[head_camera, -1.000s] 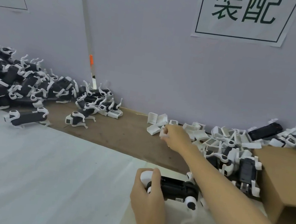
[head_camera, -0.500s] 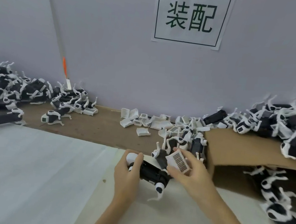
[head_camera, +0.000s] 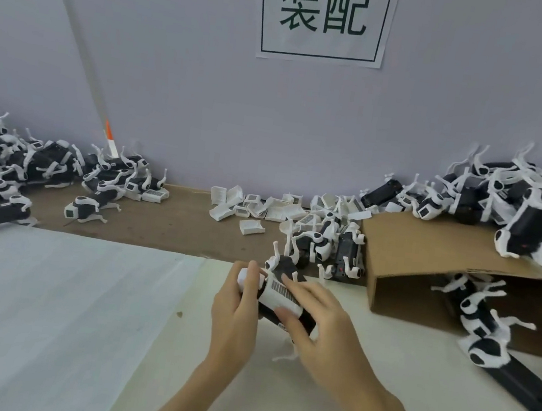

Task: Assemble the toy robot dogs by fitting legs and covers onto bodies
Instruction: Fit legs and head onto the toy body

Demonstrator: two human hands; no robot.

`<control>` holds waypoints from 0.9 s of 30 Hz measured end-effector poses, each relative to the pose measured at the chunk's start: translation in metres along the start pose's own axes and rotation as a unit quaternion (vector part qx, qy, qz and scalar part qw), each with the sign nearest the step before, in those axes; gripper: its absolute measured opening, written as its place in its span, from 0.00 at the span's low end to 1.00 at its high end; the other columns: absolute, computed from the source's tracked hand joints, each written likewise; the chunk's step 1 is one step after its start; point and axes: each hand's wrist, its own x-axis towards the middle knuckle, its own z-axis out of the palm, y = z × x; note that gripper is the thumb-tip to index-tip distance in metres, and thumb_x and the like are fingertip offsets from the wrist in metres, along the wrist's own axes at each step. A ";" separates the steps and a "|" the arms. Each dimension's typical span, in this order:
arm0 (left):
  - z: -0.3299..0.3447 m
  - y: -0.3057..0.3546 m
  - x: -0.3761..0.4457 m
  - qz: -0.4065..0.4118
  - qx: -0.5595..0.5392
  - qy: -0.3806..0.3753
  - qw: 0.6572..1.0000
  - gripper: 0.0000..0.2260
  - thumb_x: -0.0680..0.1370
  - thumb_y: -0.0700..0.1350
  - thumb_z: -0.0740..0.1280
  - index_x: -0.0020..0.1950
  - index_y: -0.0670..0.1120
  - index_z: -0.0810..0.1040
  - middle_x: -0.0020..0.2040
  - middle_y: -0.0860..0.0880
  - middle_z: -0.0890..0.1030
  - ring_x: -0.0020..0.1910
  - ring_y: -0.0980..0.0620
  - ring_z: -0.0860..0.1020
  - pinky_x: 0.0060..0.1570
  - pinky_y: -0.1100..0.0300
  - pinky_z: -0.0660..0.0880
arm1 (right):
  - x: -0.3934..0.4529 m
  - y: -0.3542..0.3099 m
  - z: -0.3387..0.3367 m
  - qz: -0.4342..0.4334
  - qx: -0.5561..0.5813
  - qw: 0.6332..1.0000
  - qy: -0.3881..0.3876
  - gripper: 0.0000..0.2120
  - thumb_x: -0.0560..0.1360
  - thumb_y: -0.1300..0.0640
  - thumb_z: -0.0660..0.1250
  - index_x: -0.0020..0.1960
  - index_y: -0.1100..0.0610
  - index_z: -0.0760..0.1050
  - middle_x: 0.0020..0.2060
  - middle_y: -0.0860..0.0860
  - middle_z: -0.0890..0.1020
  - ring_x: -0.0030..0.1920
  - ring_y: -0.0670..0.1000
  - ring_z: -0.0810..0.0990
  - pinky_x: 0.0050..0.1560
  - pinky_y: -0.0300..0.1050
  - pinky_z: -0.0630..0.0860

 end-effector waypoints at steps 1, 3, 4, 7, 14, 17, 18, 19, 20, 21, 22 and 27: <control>0.001 0.001 -0.001 0.001 0.003 -0.001 1.000 0.23 0.83 0.63 0.58 0.47 0.45 0.77 0.40 0.42 0.79 0.38 0.44 0.78 0.39 0.46 0.77 | -0.002 0.000 0.000 -0.023 -0.035 0.999 -0.001 0.24 0.83 0.50 0.66 0.78 0.50 0.70 0.61 0.43 0.78 0.61 0.44 0.75 0.64 0.42 0.73; 0.002 0.002 -0.002 0.004 0.012 -0.001 1.000 0.23 0.82 0.66 0.58 0.46 0.47 0.75 0.38 0.43 0.78 0.37 0.48 0.77 0.40 0.43 0.76 | -0.006 -0.001 0.002 -0.067 -0.099 0.993 0.000 0.26 0.83 0.49 0.66 0.80 0.50 0.67 0.64 0.43 0.77 0.61 0.42 0.71 0.63 0.40 0.72; 0.002 0.002 -0.002 0.002 0.018 0.001 1.000 0.24 0.81 0.68 0.58 0.46 0.48 0.75 0.38 0.45 0.78 0.36 0.50 0.76 0.41 0.44 0.75 | -0.007 -0.002 0.005 -0.078 -0.126 0.989 0.004 0.29 0.82 0.48 0.69 0.80 0.52 0.67 0.66 0.44 0.76 0.63 0.42 0.70 0.65 0.40 0.72; 0.002 0.004 -0.002 -0.010 0.040 -0.016 0.999 0.27 0.78 0.73 0.57 0.48 0.50 0.75 0.37 0.48 0.79 0.35 0.52 0.76 0.41 0.45 0.76 | -0.006 -0.003 0.012 -0.087 -0.187 0.977 0.061 0.33 0.73 0.51 0.80 0.75 0.56 0.74 0.66 0.48 0.80 0.64 0.45 0.72 0.63 0.44 0.77; -0.003 0.007 0.003 -0.025 0.083 -0.049 0.995 0.28 0.78 0.74 0.54 0.48 0.50 0.73 0.31 0.51 0.74 0.33 0.50 0.73 0.40 0.43 0.74 | -0.002 -0.001 0.004 -0.065 -0.208 0.974 0.062 0.28 0.73 0.49 0.79 0.71 0.53 0.77 0.65 0.45 0.83 0.56 0.45 0.80 0.58 0.41 0.75; -0.001 0.008 0.002 -0.031 0.077 -0.052 0.995 0.29 0.79 0.73 0.54 0.48 0.47 0.73 0.36 0.45 0.76 0.35 0.51 0.74 0.46 0.37 0.77 | 0.000 0.000 -0.001 -0.069 -0.240 0.965 0.080 0.29 0.70 0.46 0.81 0.67 0.53 0.80 0.61 0.43 0.85 0.48 0.46 0.78 0.50 0.40 0.77; -0.001 0.009 0.001 -0.032 0.077 -0.055 0.995 0.29 0.80 0.72 0.53 0.48 0.47 0.73 0.38 0.44 0.77 0.36 0.51 0.74 0.47 0.36 0.77 | -0.002 0.001 -0.002 -0.064 -0.239 0.966 0.081 0.29 0.69 0.46 0.81 0.67 0.54 0.80 0.60 0.43 0.85 0.46 0.48 0.78 0.49 0.40 0.77; 0.000 0.009 0.000 -0.033 0.080 -0.060 0.994 0.29 0.80 0.73 0.53 0.48 0.47 0.72 0.38 0.45 0.77 0.36 0.52 0.74 0.47 0.36 0.77 | -0.003 0.002 -0.002 -0.054 -0.229 0.969 0.077 0.30 0.70 0.46 0.81 0.69 0.54 0.80 0.61 0.43 0.85 0.47 0.50 0.79 0.50 0.41 0.77; -0.001 0.010 -0.001 -0.032 0.084 -0.067 0.994 0.30 0.79 0.74 0.53 0.49 0.47 0.72 0.37 0.47 0.76 0.36 0.52 0.74 0.47 0.37 0.77 | -0.004 0.004 -0.001 -0.042 -0.216 0.973 0.071 0.30 0.71 0.46 0.80 0.71 0.53 0.78 0.62 0.44 0.84 0.48 0.52 0.80 0.51 0.42 0.78; -0.001 0.010 -0.001 -0.030 0.088 -0.075 0.993 0.30 0.78 0.75 0.53 0.49 0.47 0.71 0.36 0.49 0.76 0.35 0.53 0.74 0.45 0.38 0.77 | -0.005 0.005 0.000 -0.032 -0.203 0.976 0.065 0.30 0.73 0.47 0.79 0.73 0.53 0.77 0.64 0.45 0.83 0.51 0.53 0.81 0.53 0.43 0.78; -0.002 0.009 -0.002 -0.027 0.091 -0.082 0.992 0.30 0.77 0.75 0.55 0.48 0.48 0.71 0.34 0.52 0.75 0.35 0.54 0.74 0.43 0.41 0.76 | -0.006 0.006 0.003 -0.026 -0.191 0.979 0.063 0.30 0.74 0.48 0.78 0.74 0.53 0.75 0.66 0.46 0.82 0.53 0.54 0.81 0.55 0.44 0.78; -0.003 0.009 -0.001 -0.023 0.096 -0.102 0.990 0.27 0.76 0.73 0.62 0.52 0.49 0.73 0.39 0.55 0.83 0.36 0.53 0.78 0.44 0.45 0.78 | -0.002 0.006 0.009 -0.049 -0.218 0.972 0.078 0.29 0.73 0.49 0.80 0.71 0.54 0.78 0.64 0.48 0.83 0.50 0.55 0.81 0.53 0.43 0.79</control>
